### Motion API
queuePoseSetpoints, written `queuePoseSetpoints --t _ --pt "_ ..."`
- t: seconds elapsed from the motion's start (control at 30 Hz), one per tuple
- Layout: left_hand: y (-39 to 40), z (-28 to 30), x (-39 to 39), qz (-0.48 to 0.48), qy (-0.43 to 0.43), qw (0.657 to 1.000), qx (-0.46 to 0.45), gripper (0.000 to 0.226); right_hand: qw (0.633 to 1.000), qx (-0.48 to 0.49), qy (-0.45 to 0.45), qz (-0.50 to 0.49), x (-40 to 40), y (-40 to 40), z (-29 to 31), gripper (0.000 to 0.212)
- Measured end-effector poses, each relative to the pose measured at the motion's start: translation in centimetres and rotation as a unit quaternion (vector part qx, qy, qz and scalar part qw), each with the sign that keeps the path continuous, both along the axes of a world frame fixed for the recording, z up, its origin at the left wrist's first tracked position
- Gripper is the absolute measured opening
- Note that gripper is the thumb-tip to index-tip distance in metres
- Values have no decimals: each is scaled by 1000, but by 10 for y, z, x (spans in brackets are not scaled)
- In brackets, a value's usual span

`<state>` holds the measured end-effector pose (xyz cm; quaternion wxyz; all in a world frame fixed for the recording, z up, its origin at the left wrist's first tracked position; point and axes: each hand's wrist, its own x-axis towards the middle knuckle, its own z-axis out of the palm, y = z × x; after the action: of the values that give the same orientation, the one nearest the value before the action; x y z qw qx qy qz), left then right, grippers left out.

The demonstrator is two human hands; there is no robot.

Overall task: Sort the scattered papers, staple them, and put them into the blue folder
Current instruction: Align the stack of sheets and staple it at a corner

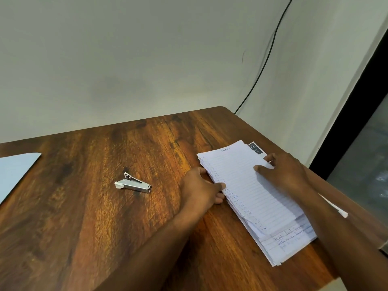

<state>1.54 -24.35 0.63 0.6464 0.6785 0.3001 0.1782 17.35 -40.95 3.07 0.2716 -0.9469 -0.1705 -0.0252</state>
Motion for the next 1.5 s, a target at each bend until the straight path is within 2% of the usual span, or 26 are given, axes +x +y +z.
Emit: queuePoseSetpoints --t 0.1,0.13,0.23,0.37,0.47,0.53,0.7,0.87,0.97,1.07,1.17,1.3,1.4,1.5 --pt "-1 0 0 -2 -8 1000 -4 61 999 -33 24 4 0 2 5 54" --pt "-1 0 0 -2 -8 1000 -4 59 999 -37 31 6 -2 3 8 55" --pt "0 -2 0 -5 -5 1000 -7 61 998 -41 50 12 -4 3 12 37" --pt "0 -4 0 -5 -6 1000 -8 60 997 -21 79 7 -2 2 18 36" --pt "-4 -3 -1 -14 -12 1000 8 35 997 -32 75 2 -2 0 19 41" --pt "-10 -1 -2 -26 -16 999 13 21 997 -47 57 -9 -1 -2 17 52" --pt "-21 1 -5 -39 -5 999 17 32 998 -50 43 -13 -4 -4 11 58" --pt "-20 2 -10 -44 11 998 33 37 992 -121 21 -15 -14 2 7 58" --pt "-15 6 -18 -46 13 997 65 48 982 -179 -43 -47 -31 11 16 57" --pt "0 9 -31 -12 24 991 128 68 984 -151 -99 -7 -57 27 24 60" --pt "29 13 -54 46 38 973 224 62 986 -116 -63 106 -92 55 37 64" --pt "77 16 -108 110 69 938 321 48 965 -77 -64 241 -143 101 41 52" --pt "115 13 -150 161 92 907 377 54 953 -74 -72 284 -165 143 28 51" --pt "142 14 -191 197 175 863 431 63 943 -96 -95 304 -177 178 13 51"
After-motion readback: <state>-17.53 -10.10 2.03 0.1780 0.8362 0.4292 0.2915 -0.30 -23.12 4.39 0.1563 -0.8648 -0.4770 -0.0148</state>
